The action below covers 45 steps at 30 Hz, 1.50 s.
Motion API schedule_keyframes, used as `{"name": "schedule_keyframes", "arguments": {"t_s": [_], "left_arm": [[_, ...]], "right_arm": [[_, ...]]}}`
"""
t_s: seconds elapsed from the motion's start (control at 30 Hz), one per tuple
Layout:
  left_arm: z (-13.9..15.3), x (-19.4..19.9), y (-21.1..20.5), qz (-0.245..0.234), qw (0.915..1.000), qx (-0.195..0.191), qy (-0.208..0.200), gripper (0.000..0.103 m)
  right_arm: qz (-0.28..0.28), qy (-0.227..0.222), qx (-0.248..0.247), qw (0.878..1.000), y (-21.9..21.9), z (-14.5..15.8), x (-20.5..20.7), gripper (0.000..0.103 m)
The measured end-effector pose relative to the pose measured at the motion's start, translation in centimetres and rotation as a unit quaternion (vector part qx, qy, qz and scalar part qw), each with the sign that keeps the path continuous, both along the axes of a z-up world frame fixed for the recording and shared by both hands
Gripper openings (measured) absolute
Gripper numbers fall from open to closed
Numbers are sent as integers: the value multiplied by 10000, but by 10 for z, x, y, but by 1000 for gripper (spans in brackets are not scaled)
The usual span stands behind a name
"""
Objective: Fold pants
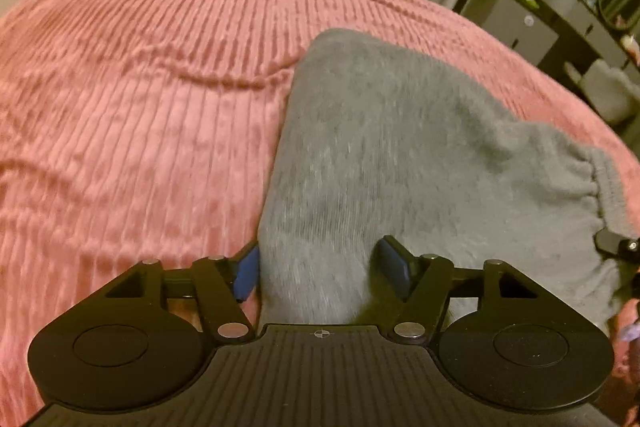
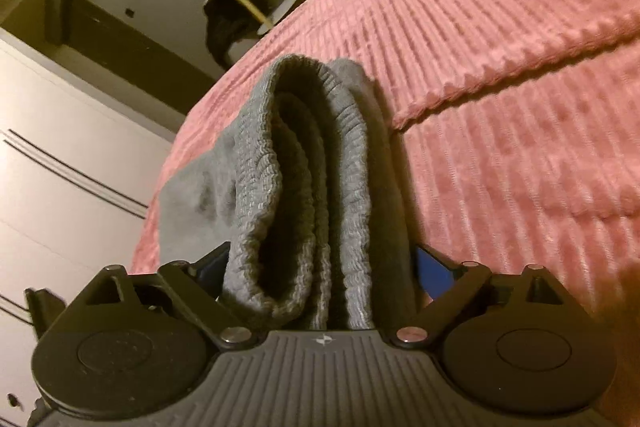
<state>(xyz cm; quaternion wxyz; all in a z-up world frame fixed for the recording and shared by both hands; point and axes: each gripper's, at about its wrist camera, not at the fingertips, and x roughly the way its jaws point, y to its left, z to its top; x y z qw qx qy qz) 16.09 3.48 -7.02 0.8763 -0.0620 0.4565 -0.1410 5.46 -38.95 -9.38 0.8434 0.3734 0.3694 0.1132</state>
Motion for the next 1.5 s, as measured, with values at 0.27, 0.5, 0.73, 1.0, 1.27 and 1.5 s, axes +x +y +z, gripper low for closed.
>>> {"name": "schedule_keyframes", "arguments": {"t_s": [0.27, 0.5, 0.73, 1.0, 1.27, 1.5], "left_arm": [[-5, 16, -7, -89, 9999, 1, 49, 70], [-4, 26, -14, -225, 9997, 39, 28, 73], [-12, 41, -18, -392, 9987, -314, 116, 85], [6, 34, -16, -439, 9981, -419, -135, 25], [62, 37, -7, -171, 9920, -1004, -750, 19], [76, 47, -4, 737, 9875, -394, -1339, 61]], "right_arm": [[104, -132, 67, 9998, 2, -5, 19, 76], [219, -14, 263, 9994, 3, -7, 32, 80], [327, -27, 238, 9992, 4, -9, 40, 80], [444, -388, -638, 9962, 31, 24, 34, 56], [476, -1060, -870, 9894, 46, 82, 59, 53], [-591, -1015, -1008, 9880, 34, 93, 86, 82]]}}
